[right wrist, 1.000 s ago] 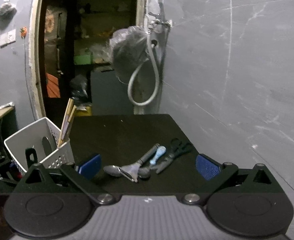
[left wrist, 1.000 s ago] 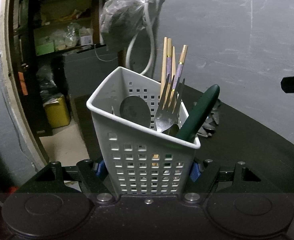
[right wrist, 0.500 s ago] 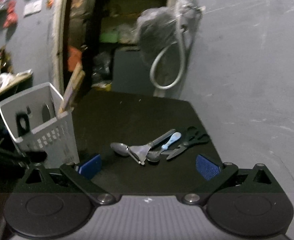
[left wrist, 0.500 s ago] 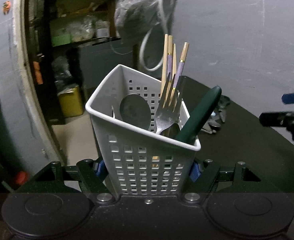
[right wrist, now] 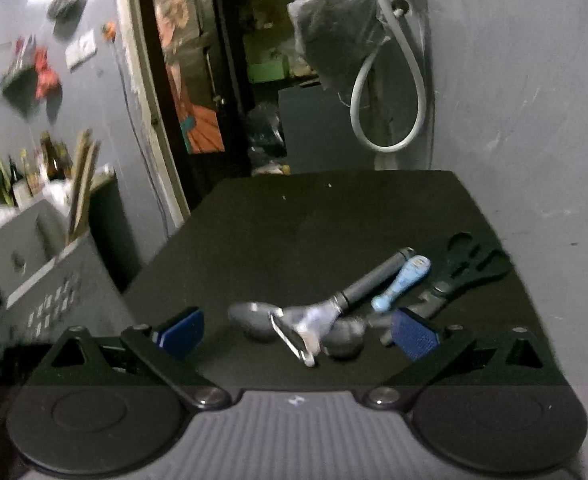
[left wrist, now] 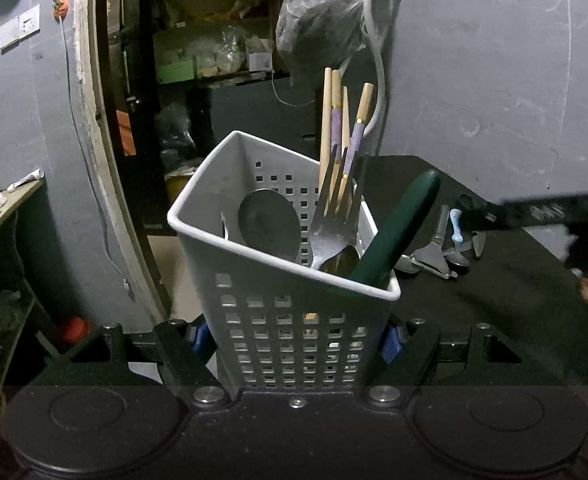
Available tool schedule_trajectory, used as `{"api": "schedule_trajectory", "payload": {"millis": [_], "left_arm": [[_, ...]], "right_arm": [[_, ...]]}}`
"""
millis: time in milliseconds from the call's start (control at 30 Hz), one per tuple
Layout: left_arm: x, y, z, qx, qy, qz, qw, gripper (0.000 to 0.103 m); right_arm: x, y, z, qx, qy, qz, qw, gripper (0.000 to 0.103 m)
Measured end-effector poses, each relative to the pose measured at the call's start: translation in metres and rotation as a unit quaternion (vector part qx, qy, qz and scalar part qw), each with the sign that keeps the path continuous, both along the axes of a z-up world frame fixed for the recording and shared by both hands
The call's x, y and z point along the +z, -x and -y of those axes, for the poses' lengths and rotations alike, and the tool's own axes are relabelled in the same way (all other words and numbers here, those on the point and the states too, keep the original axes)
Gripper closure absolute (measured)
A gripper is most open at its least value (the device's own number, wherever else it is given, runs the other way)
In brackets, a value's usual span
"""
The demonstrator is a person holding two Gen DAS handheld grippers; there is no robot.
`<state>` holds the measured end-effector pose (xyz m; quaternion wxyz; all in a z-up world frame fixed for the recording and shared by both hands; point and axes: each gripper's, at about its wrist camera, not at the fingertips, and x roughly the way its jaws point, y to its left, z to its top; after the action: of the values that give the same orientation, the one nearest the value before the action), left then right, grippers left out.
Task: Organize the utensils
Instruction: 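Move the right tool back over the table to the utensil pile, then close the right tool on the dark cylindrical bottle with loop cap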
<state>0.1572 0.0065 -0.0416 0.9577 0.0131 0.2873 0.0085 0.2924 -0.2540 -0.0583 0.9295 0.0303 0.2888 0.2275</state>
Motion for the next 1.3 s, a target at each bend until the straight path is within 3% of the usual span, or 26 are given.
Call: {"api": "schedule_trajectory", "payload": {"millis": [233,300,367,467,767,933,1000,1033,1067,1300], "left_arm": [[-0.003,0.005,0.001,0.005,0.003,0.005,1.0,0.027],[-0.003,0.005,0.0,0.003,0.003,0.005,1.0,0.027],[-0.003,0.006,0.0,0.003,0.003,0.005,1.0,0.027],[-0.003,0.007,-0.001,0.002,0.003,0.005,1.0,0.027],[0.0,0.006,-0.003,-0.003,0.0,0.0,1.0,0.027],[0.0,0.006,-0.003,-0.002,0.0,0.0,1.0,0.027],[0.0,0.006,-0.002,-0.002,0.0,0.0,1.0,0.027],[0.0,0.006,-0.003,-0.002,0.0,0.0,1.0,0.027],[0.0,0.006,-0.002,-0.002,0.001,0.0,1.0,0.027],[0.001,0.006,-0.001,0.0,0.0,0.0,1.0,0.027]], "right_arm": [[-0.019,-0.072,-0.005,-0.004,-0.065,-0.065,0.996,0.002],[-0.026,-0.091,-0.009,-0.015,-0.061,-0.073,0.995,0.015],[-0.032,-0.107,-0.013,-0.049,-0.042,-0.092,0.994,0.036],[-0.039,-0.12,-0.014,-0.111,-0.026,-0.119,0.986,0.044],[-0.047,-0.148,-0.014,-0.155,-0.026,-0.147,0.977,0.046],[-0.048,-0.16,-0.019,-0.154,-0.014,-0.153,0.976,0.048],[-0.048,-0.161,-0.022,-0.144,-0.017,-0.158,0.977,0.062],[-0.048,-0.163,-0.023,-0.136,-0.018,-0.16,0.978,0.074],[-0.049,-0.163,-0.024,-0.123,-0.02,-0.163,0.979,0.079],[-0.047,-0.156,-0.032,-0.066,-0.003,-0.154,0.986,0.078]]}}
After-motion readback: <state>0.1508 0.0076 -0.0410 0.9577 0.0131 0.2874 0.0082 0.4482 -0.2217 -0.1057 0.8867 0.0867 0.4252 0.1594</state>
